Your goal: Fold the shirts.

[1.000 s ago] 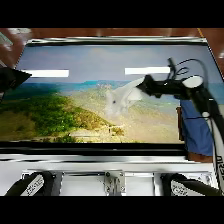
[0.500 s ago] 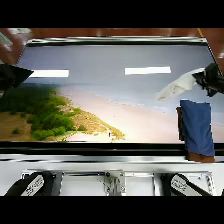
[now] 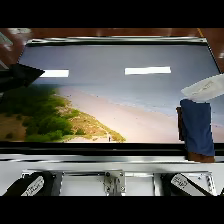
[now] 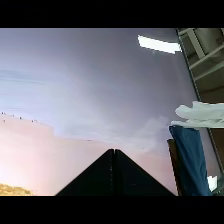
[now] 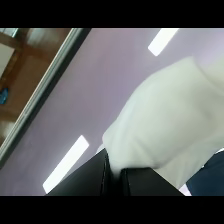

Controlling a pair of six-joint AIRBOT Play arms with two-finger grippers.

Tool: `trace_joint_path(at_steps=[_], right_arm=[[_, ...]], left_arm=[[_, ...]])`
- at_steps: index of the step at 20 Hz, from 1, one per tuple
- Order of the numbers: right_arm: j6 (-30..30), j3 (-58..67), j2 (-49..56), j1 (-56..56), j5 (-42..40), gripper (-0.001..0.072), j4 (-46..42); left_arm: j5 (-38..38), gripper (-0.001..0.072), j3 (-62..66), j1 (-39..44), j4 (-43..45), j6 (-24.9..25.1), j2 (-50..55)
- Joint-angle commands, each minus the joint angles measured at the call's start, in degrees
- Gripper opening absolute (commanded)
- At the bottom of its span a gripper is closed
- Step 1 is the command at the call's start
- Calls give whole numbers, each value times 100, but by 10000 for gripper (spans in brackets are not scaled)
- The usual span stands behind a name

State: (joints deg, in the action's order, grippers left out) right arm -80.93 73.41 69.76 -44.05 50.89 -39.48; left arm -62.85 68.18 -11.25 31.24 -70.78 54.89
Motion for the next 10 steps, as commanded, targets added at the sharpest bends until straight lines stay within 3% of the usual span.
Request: trace_joint_path(at_steps=[1, 10], right_arm=[[-426, 269, -11, -229, 227, 69, -457], [-1528, 271, -498, -293, 1473, 69, -1276]], left_arm=[[284, 46, -2, 308, -2, 2, 9], [398, 47, -2, 413, 0, 131, 9]])
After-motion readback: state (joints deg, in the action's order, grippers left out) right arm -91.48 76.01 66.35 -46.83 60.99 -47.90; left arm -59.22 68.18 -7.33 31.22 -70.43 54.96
